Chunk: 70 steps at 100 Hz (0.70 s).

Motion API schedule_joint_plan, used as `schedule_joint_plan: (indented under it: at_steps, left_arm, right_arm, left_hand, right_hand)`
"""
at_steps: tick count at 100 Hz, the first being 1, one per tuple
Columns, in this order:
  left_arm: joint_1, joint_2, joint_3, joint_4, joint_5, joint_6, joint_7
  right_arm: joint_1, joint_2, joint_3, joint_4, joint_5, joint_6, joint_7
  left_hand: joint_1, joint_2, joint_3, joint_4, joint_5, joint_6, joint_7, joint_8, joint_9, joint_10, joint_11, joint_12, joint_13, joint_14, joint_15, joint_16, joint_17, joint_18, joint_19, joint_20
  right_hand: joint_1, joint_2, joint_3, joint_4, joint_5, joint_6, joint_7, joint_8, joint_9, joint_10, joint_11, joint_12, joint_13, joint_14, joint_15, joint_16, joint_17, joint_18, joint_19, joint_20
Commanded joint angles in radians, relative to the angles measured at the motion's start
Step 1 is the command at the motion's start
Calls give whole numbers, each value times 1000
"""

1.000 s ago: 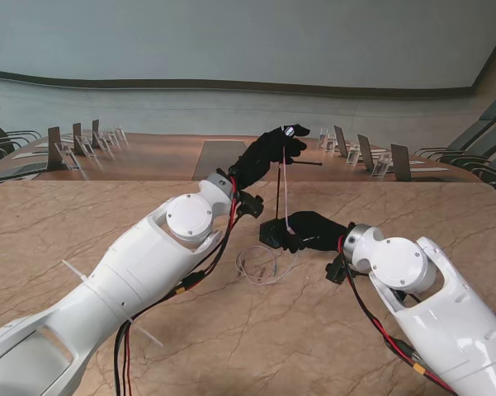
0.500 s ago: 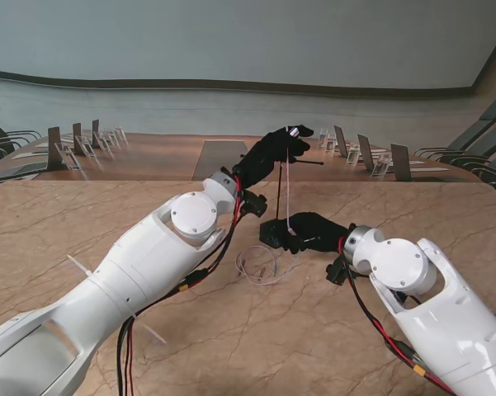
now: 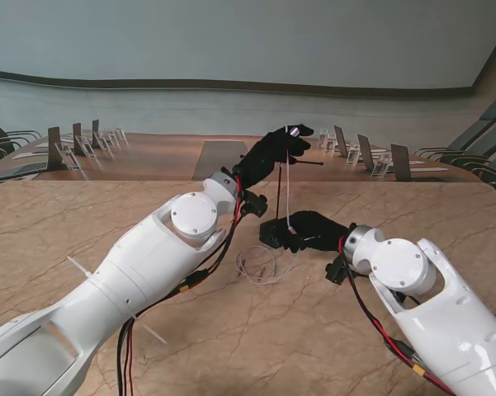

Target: Take the wired earphone off the rack, coil the cable and place them on the table

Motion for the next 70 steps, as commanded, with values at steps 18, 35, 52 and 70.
schedule_joint_plan:
  at_steps: [18, 35, 52, 70]
  left_arm:
    - [18, 7, -9, -35, -18, 20, -10]
    - [12, -1, -5, -25, -10, -3, 14]
    - [8, -5, -2, -23, -11, -9, 19]
    - [5, -7, 0, -18, -5, -15, 26]
  right_arm:
    - [4, -16, -5, -3, 14, -4, -32]
    - [12, -16, -10, -1, 17, 3, -27]
    - [15, -15, -13, 2, 20, -3, -21]
    - [15, -14, -14, 1, 21, 1, -18]
  left_hand:
    - [18, -5, -17, 11, -39, -29, 0, 0, -35, 6, 7, -16, 23, 15, 26, -5, 30, 18, 30, 13]
    - [29, -2, -17, 10, -24, -22, 7, -1, -50, -14, 2, -22, -24, -34, -1, -19, -28, -56, -22, -9]
    - [31, -12, -19, 10, -26, -20, 6, -4, -66, -17, -4, -25, -41, -44, -11, -24, -45, -70, -36, -15]
    - [25, -13, -21, 10, -23, -18, 6, -8, -89, -29, -10, -30, -71, -64, -25, -31, -75, -93, -60, -25]
  right_hand:
    - [-32, -61, 26, 9, 44, 48, 72, -11, 35, 139, 28, 18, 76, 22, 56, 13, 23, 19, 54, 15]
    - [-33, -64, 34, 4, 46, 49, 74, -16, 39, 142, 25, 22, 80, 25, 56, 12, 25, 26, 55, 14]
    - [-36, -67, 39, 2, 47, 51, 75, -20, 41, 140, 24, 25, 82, 25, 56, 11, 26, 27, 58, 14]
    - [-36, -65, 38, 0, 47, 51, 76, -21, 39, 140, 24, 27, 81, 24, 57, 11, 26, 27, 59, 13]
